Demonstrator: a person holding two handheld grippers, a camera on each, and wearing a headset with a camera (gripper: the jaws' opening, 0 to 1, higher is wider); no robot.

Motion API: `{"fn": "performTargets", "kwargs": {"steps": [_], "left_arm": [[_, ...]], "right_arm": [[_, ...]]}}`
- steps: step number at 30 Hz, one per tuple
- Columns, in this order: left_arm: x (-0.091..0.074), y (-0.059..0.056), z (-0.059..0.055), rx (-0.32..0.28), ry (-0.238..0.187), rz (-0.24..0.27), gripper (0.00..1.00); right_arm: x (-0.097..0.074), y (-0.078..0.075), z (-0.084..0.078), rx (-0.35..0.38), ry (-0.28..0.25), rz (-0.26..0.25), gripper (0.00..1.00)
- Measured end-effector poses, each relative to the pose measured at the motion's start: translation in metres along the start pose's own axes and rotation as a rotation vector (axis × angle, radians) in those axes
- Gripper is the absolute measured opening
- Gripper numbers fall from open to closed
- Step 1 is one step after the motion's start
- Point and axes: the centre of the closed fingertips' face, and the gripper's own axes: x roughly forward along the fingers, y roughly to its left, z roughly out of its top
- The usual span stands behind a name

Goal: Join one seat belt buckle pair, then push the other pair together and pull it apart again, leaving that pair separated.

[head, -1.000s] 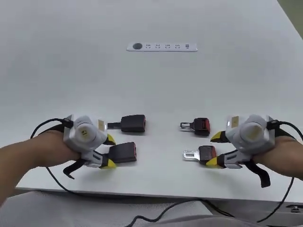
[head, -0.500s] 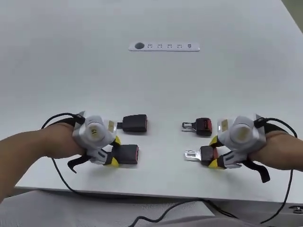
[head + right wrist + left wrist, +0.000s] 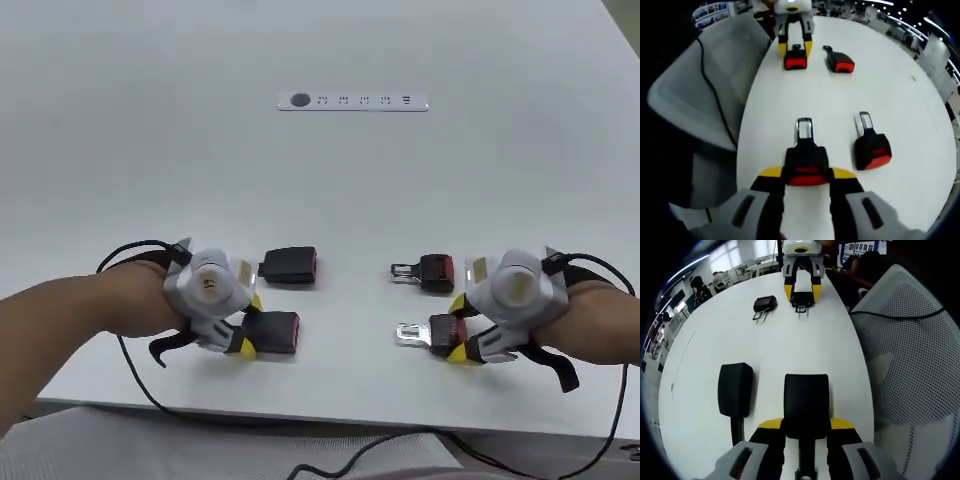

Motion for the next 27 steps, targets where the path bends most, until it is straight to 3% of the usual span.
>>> {"fn": "performTargets", "kwargs": {"steps": [15, 27], "left_arm": [[-0.002, 0.0, 0.002, 0.007, 0.028, -0.003, 0.33], [0.0, 0.003, -0.001, 0.01, 0.034, -0.005, 0.33]], "right_arm": [[0.011, 0.0, 0.024, 0.024, -0.042, -0.039, 0.34], [0.023, 0.011, 0.047, 0.001, -0.058, -0.03, 0.34]]}}
